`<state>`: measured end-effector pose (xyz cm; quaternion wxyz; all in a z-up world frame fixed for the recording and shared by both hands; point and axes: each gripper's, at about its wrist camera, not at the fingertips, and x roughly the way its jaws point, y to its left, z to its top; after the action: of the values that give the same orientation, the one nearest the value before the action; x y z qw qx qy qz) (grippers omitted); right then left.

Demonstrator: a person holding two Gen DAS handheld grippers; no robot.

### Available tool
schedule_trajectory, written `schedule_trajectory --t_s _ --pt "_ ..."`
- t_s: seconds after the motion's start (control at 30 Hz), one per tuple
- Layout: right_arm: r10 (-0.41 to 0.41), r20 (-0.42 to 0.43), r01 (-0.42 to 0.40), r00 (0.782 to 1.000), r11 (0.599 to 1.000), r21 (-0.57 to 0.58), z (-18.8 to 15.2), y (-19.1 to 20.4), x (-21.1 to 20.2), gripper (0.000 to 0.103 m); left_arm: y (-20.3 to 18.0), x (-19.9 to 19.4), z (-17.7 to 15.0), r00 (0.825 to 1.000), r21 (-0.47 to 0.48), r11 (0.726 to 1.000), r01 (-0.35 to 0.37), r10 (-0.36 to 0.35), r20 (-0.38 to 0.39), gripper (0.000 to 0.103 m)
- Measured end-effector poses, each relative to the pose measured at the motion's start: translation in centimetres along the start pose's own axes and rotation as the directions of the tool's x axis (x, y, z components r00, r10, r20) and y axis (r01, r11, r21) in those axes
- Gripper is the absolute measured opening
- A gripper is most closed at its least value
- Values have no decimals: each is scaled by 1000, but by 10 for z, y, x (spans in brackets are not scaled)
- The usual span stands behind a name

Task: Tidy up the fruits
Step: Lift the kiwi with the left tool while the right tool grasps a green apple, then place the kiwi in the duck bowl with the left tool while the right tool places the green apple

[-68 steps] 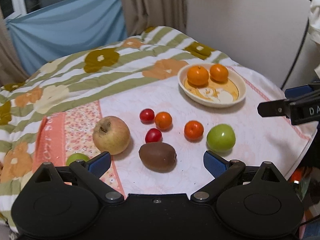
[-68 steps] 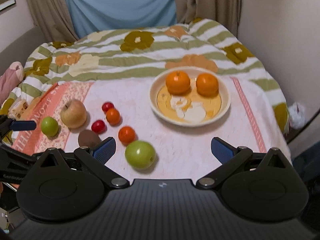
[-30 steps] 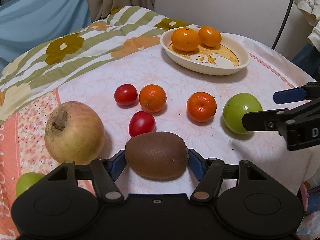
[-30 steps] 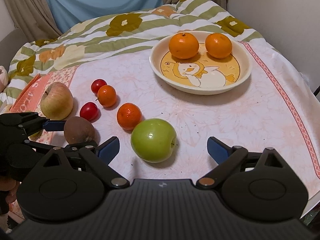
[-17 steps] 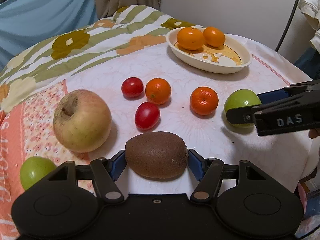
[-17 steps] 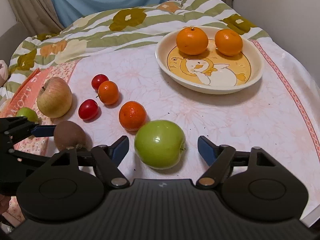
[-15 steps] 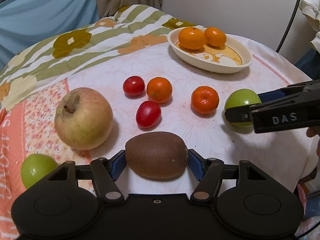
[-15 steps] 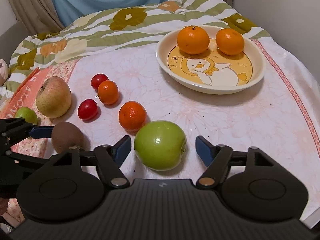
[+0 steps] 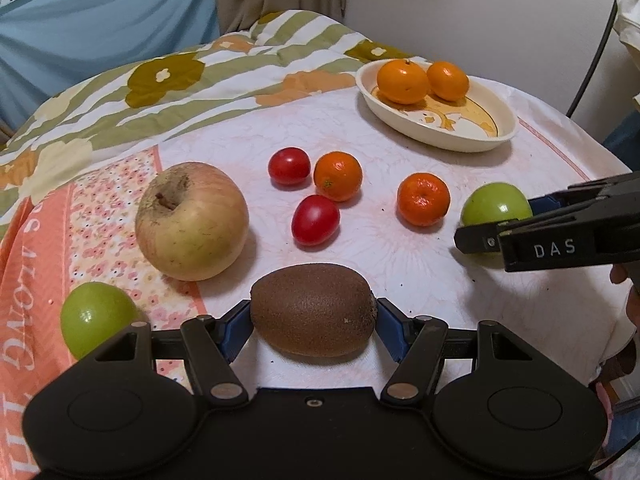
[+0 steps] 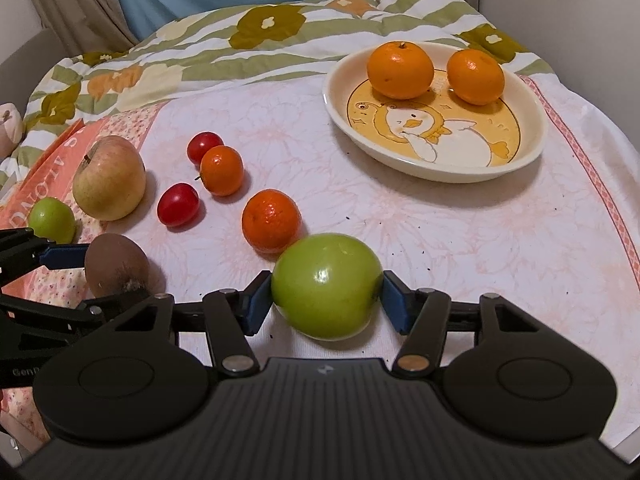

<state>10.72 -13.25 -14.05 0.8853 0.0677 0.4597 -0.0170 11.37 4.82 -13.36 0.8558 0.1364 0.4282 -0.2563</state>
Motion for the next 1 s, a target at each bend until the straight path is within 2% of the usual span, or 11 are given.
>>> schedule_trajectory --t_s 0.23,0.53,0.73,1.0 --pt "26 16 -26 1000 1000 -8 3 -4 -15 73 -4 -15 6 999 -38 999 -26 27 21 69" --pt "49 68 -47 996 998 -34 28 -24 -56 73 -24 -51 32 995 -109 992 -59 67 73 69" --pt "50 105 -48 993 999 -24 49 -56 -79 73 -49 -67 60 988 -132 987 -87 102 115 69" --pt "60 141 -56 988 998 -35 80 -108 -91 73 -85 -62 101 981 -140 985 -103 124 151 69"
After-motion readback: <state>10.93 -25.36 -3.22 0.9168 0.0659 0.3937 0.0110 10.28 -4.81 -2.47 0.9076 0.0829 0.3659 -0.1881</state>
